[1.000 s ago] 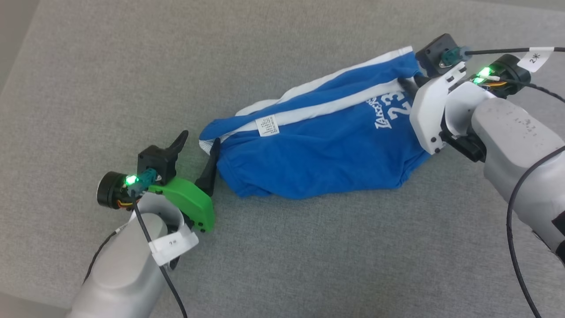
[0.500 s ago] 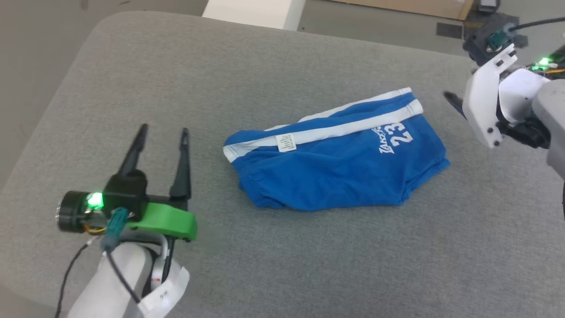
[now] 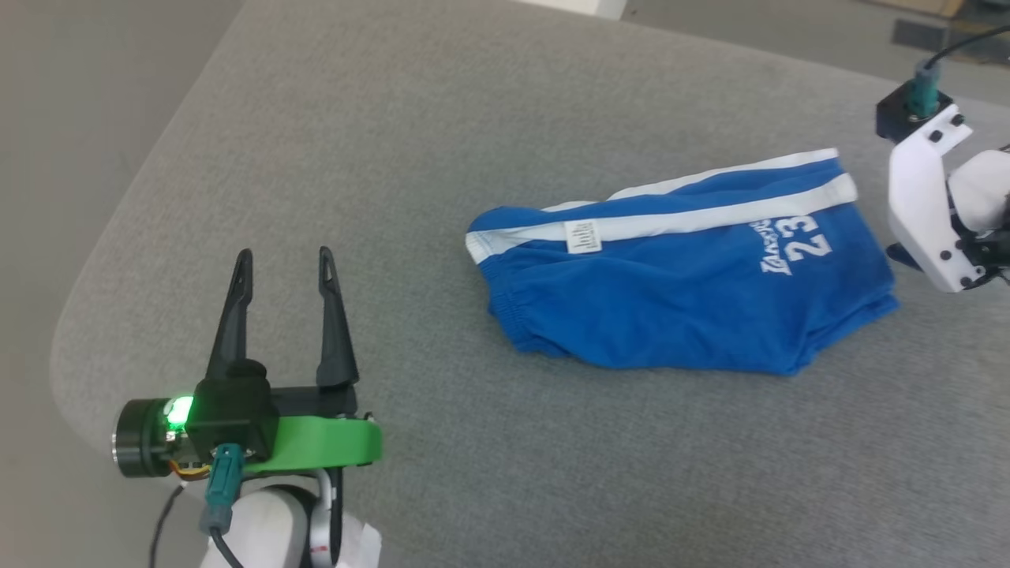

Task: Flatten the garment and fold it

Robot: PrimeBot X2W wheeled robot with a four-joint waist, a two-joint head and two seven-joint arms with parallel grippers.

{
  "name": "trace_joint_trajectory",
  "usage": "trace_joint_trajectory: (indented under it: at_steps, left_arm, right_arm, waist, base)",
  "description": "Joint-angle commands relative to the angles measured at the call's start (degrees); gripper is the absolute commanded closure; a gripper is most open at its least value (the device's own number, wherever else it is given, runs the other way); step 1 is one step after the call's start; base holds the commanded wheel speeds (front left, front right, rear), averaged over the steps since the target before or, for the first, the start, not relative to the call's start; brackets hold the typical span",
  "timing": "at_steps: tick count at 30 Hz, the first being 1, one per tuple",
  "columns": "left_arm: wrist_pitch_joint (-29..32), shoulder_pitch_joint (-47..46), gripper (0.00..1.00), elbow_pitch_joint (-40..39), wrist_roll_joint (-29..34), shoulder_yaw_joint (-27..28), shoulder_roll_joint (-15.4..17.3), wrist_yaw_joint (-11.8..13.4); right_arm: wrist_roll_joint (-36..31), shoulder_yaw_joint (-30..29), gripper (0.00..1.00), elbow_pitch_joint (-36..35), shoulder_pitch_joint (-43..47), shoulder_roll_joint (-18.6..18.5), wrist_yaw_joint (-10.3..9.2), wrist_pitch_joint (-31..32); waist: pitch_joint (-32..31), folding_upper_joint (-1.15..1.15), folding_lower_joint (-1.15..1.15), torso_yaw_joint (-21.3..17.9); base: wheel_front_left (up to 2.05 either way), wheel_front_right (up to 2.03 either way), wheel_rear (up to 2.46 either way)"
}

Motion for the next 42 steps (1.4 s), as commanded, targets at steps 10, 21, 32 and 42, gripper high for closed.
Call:
trace_joint_trajectory:
  at_steps: [10, 21, 32, 42]
  left_arm:
    - [-0.20, -0.08, 0.00, 0.80, 3.06, 2.84, -6.69, -6.11]
    - [-0.20, -0.31, 0.00, 1.78, 4.78, 5.06, -8.20, -8.40]
    - [-0.20, 1.32, 0.00, 2.89, 6.09, 7.06, -8.50, -9.19]
    - [-0.20, 5.26, 0.00, 3.06, 7.40, 9.21, -7.73, -9.92]
  right_arm:
    - [0.85, -0.19, 0.00, 5.18, 3.49, 0.55, -0.10, -1.66]
    - [0.49, 0.36, 1.00, 2.86, 5.19, 0.62, -0.10, -2.03]
    - [0.47, 0.51, 1.00, 0.57, 5.47, 0.54, -0.10, -9.18]
    - [3.11, 0.63, 1.00, -9.81, 8.33, -5.37, -0.10, -15.66]
  waist:
    - [6.27, 0.00, 0.00, 4.97]
    - [5.85, 0.00, 0.00, 2.86]
    - [1.51, 0.00, 0.00, -0.02]
    - [-5.15, 0.00, 0.00, -5.66]
  base:
    - [0.00, 0.00, 0.00]
    - [0.00, 0.00, 0.00]
    - [0.00, 0.00, 0.00]
    - [0.00, 0.00, 0.00]
